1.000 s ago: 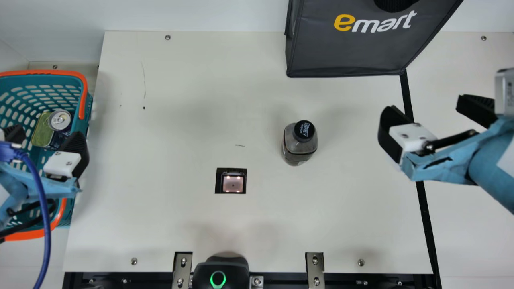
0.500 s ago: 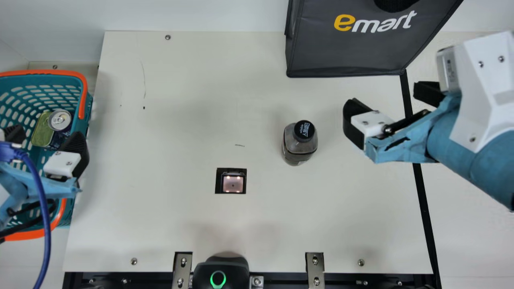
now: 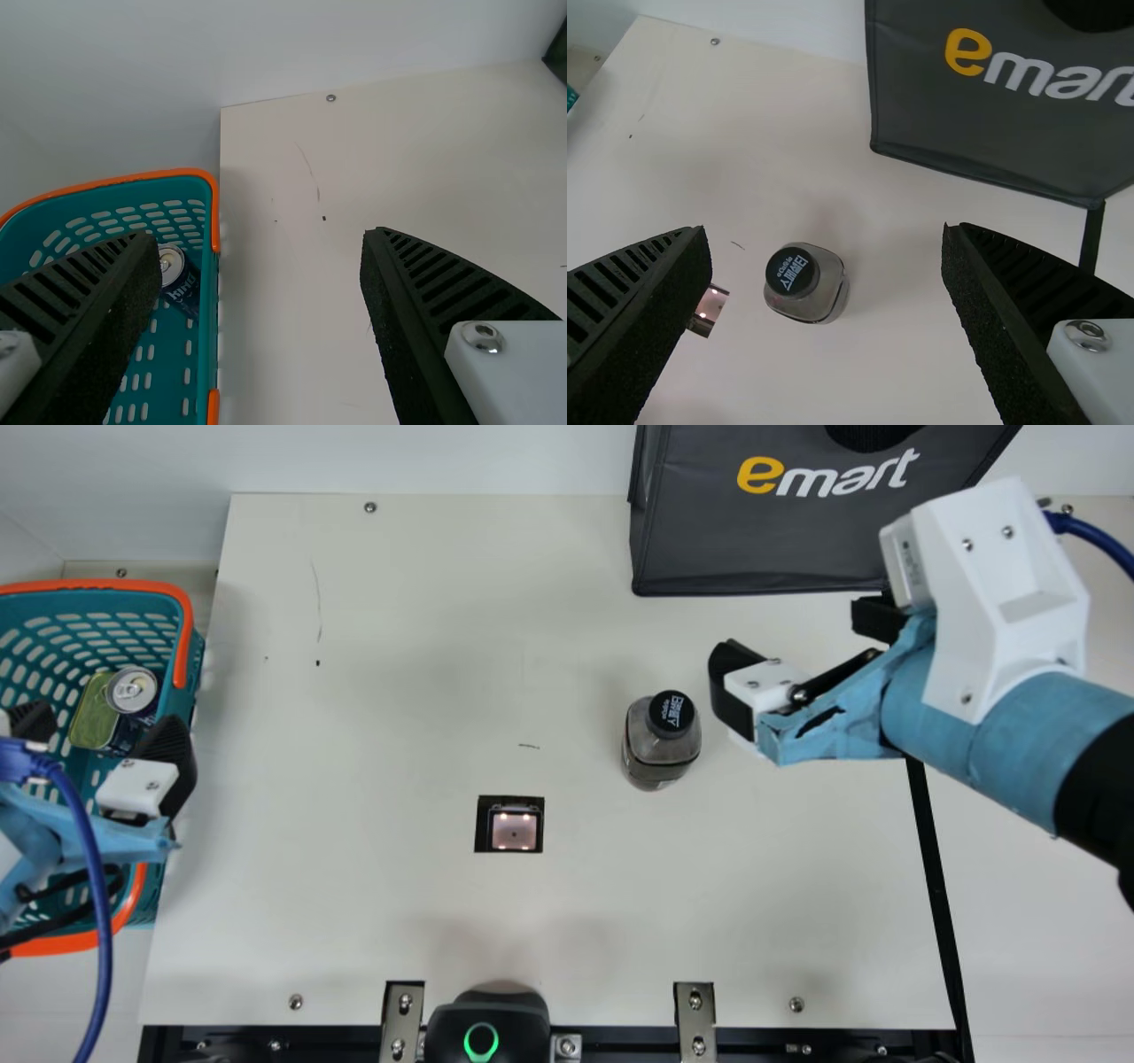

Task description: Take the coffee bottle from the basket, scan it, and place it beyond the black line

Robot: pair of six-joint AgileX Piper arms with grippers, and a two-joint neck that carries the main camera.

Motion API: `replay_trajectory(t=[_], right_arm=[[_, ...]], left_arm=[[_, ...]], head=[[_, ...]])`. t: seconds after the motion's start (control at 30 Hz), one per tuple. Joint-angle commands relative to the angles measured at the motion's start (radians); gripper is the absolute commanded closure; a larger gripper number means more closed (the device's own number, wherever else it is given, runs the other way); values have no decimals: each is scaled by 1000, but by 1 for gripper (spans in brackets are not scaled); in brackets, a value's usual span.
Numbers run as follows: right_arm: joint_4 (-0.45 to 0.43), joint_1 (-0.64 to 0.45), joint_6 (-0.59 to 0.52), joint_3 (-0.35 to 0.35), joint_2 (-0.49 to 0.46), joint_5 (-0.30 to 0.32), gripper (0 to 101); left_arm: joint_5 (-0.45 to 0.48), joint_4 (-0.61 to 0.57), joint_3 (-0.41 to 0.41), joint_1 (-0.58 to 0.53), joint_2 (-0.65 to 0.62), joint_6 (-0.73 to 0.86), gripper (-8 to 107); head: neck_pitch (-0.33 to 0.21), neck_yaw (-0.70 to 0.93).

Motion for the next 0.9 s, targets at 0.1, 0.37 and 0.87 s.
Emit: replay_trajectory(t=[0.1,0.37,0.87], right_arm=[[23,19,-14,6,19,-20,10],[57,47,-41,26,47,-45,10],[96,74,-94,102,84,-88,10]], left_arm=[[0,0,0,0,0,0,9],[0,0,0,0,0,0,9],[0,0,0,0,0,0,9]], head=[[-17,2],[-17,2],[-17,2]])
